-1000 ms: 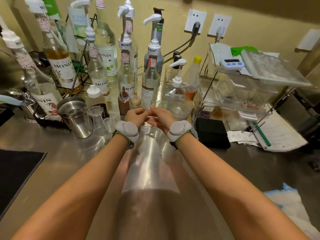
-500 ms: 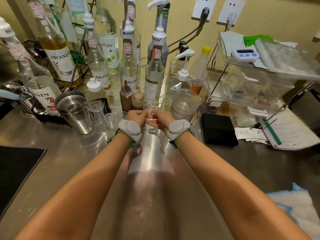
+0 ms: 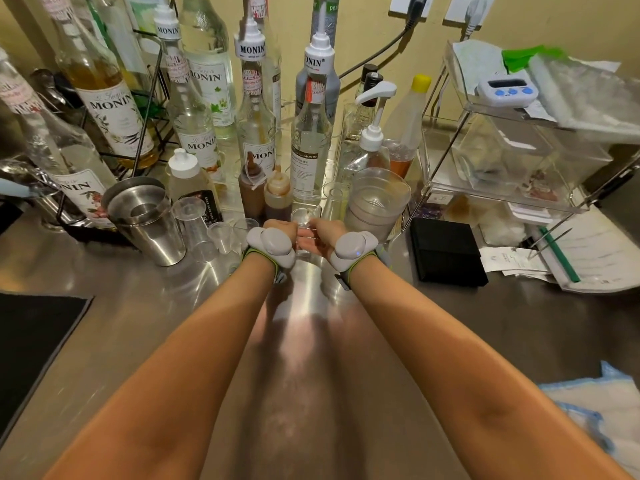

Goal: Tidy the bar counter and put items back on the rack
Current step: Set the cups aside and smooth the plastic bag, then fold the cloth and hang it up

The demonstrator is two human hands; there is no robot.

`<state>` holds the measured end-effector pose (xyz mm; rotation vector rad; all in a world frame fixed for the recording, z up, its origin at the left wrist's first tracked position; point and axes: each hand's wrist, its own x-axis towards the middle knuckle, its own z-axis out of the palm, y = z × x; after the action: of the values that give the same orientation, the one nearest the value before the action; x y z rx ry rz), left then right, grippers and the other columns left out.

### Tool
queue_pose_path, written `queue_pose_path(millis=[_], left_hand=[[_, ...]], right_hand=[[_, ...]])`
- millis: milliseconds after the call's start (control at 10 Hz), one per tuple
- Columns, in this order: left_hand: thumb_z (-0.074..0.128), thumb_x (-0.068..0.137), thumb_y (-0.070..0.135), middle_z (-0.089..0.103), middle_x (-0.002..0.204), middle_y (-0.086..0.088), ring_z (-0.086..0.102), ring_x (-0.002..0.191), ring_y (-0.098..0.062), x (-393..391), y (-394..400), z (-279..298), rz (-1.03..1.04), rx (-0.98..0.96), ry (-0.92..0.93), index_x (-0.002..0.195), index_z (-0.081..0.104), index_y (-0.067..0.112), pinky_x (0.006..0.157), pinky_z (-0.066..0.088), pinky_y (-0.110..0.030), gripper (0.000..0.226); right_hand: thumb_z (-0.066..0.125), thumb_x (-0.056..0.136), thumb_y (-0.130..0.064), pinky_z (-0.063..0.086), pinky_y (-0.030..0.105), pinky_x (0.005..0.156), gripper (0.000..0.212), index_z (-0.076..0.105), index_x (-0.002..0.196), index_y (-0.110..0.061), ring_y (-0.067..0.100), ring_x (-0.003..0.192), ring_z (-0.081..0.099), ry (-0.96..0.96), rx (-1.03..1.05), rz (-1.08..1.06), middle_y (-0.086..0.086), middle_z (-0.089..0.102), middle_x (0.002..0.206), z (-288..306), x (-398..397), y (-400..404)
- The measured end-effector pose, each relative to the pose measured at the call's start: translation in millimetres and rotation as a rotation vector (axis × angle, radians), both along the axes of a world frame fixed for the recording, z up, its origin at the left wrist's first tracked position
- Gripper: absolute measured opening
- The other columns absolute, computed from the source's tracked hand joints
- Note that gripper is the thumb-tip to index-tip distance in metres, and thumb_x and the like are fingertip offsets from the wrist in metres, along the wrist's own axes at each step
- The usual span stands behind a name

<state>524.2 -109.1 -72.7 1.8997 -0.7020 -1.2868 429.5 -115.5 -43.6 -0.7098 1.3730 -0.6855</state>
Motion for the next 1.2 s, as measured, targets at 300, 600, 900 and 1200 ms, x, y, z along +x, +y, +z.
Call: queue_pose_path(millis=[300, 600, 900, 1200], left_hand=[[0.049, 0.095, 0.024, 0.044, 0.019, 0.015, 0.046, 0.053, -0.012, 0.2, -1.2, -2.0, 0.003, -0.012, -0.028, 0.059, 0.046, 0.018, 0.056, 0.042, -0.02, 0.037], [0.055, 0.092, 0.018, 0.067, 0.071, -0.016, 0.061, 0.073, -0.028, -6.9, 7.7, 4.2, 0.075, -0.068, 0.043, 0.083, 0.067, -0.002, 0.088, 0.056, -0.04, 0.025], [0.053, 0.091, 0.008, 0.057, 0.064, -0.007, 0.051, 0.062, -0.019, -25.7, 48.3, 22.7, -0.013, -0.07, 0.044, 0.066, 0.053, 0.012, 0.052, 0.044, -0.021, 0.025], [0.057, 0.087, 0.007, 0.063, 0.082, -0.015, 0.058, 0.078, -0.025, -80.5, 93.9, 29.8, -0.194, -0.173, 0.008, 0.072, 0.058, 0.012, 0.041, 0.045, -0.014, 0.015]], right_hand=[[0.038, 0.096, -0.001, 0.038, 0.018, 0.024, 0.034, 0.041, 0.062, -0.001, 0.012, 0.014, 0.042, 0.035, 0.017, -0.027, 0.002, 0.042, 0.021, -3.0, 1.2, -9.0], [0.038, 0.097, -0.008, 0.046, 0.018, 0.031, 0.031, 0.047, 0.068, -0.004, 0.014, 0.034, 0.058, -0.03, 0.009, 0.021, 0.004, 0.058, 0.042, -1.3, -7.1, 1.7], [0.037, 0.091, -0.001, 0.037, 0.016, 0.03, 0.025, 0.041, 0.068, -0.006, 0.015, 0.027, 0.044, -0.04, 0.027, -0.001, 0.008, 0.041, 0.052, 2.7, -31.5, 36.5], [0.044, 0.093, -0.003, 0.049, 0.018, 0.033, 0.02, 0.049, 0.074, -0.004, 0.02, 0.057, 0.054, 0.013, 0.054, -0.04, 0.009, 0.053, 0.07, 7.3, -85.8, 82.2]])
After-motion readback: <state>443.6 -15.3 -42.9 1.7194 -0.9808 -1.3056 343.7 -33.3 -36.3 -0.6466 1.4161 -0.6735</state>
